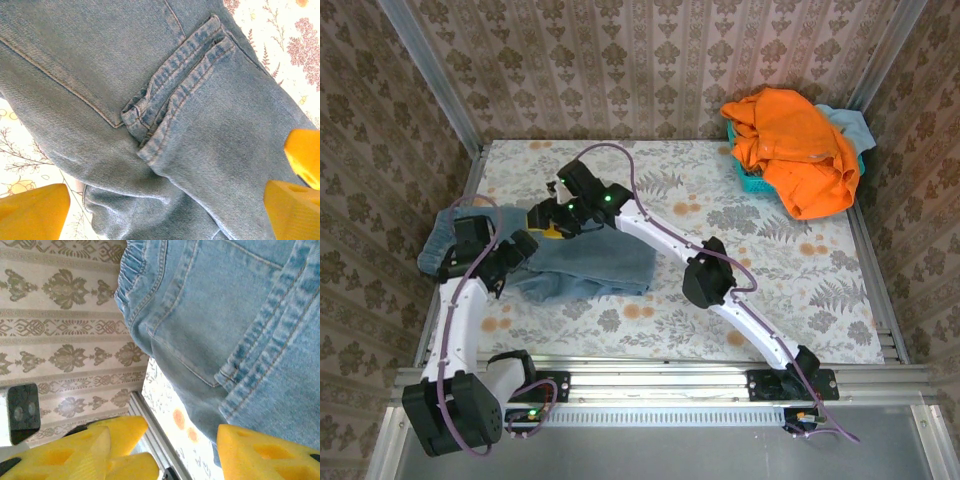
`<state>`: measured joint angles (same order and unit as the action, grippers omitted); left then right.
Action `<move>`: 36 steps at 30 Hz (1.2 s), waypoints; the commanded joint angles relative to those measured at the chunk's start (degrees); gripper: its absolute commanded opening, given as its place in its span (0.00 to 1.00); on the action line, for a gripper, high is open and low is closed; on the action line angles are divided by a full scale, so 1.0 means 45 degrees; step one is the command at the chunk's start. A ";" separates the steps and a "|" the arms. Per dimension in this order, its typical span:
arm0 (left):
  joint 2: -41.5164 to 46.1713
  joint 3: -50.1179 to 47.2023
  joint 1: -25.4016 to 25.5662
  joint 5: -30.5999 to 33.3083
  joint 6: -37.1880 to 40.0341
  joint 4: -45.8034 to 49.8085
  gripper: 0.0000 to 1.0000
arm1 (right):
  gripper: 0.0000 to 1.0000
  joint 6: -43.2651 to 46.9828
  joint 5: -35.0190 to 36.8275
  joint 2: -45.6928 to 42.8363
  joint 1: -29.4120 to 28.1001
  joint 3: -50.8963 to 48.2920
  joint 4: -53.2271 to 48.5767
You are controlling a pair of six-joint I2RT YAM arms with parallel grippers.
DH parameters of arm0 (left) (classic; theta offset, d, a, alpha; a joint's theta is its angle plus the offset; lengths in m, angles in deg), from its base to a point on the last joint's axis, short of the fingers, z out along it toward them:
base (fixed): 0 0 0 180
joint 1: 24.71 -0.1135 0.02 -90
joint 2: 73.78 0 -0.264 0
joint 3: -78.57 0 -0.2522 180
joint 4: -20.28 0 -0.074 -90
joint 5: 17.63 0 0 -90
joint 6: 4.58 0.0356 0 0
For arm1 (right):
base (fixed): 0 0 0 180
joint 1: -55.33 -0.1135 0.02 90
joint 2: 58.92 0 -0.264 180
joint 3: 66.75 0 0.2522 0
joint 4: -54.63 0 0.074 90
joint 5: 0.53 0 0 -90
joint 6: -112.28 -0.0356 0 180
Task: Fold and stack the trousers
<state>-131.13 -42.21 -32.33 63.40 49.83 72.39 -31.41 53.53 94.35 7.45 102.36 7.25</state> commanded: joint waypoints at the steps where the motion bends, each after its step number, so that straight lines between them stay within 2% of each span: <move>1: 0.0263 0.0424 -0.0104 -0.0014 -0.0172 0.0248 0.99 | 0.60 0.0973 -0.0621 -0.2031 0.0227 -0.1453 -0.0864; 7: -0.0324 0.0165 0.0223 -0.0376 -0.0223 -0.0587 0.98 | 0.61 0.2772 0.1632 -0.6730 0.1262 -0.8719 -0.0456; 11: -0.1292 0.0204 0.1114 -0.0367 -0.0086 -0.1111 0.97 | 0.64 0.2888 0.1698 -0.9048 0.2927 -1.3847 0.1349; 14: -0.1964 0.0212 0.1696 -0.0137 0.0001 -0.1452 0.97 | 0.67 0.3438 0.1747 -0.9936 0.3949 -1.6164 0.1850; 17: -0.2350 0.0114 0.1929 -0.0158 -0.0047 -0.1861 0.97 | 0.68 0.3747 0.0998 -0.9815 0.4529 -1.7349 0.2397; 22: -0.2752 0.0036 0.2044 -0.0145 -0.0081 -0.2134 0.97 | 0.67 0.3407 -0.0433 -0.9024 0.4412 -1.8148 0.3963; 29: -0.2751 0.0075 0.2044 -0.0059 0.0038 -0.1986 0.97 | 0.65 0.2819 -0.0594 -0.8170 0.4029 -1.8705 0.5023; 31: -0.2687 0.0075 0.2039 -0.0040 0.0096 -0.1959 0.97 | 0.59 0.2623 -0.0748 -0.7963 0.3876 -1.8855 0.5426; 32: -0.2661 0.0063 0.2020 -0.0003 0.0114 -0.1943 0.97 | 0.51 0.2524 -0.0885 -0.7847 0.3820 -1.8858 0.5601; 34: -0.2648 0.0157 0.2005 0.0011 0.0156 -0.1853 0.97 | 0.24 0.2274 -0.0891 -0.7868 0.3799 -1.8920 0.5833; 36: -0.2592 0.0350 0.1948 0.0035 0.0263 -0.1627 0.97 | 0.05 0.2134 -0.0241 -0.8524 0.4066 -1.9317 0.5781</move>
<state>-143.50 -42.17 -23.50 62.76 49.50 63.67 -20.17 51.52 58.14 25.11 17.27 31.51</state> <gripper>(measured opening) 0.970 0.131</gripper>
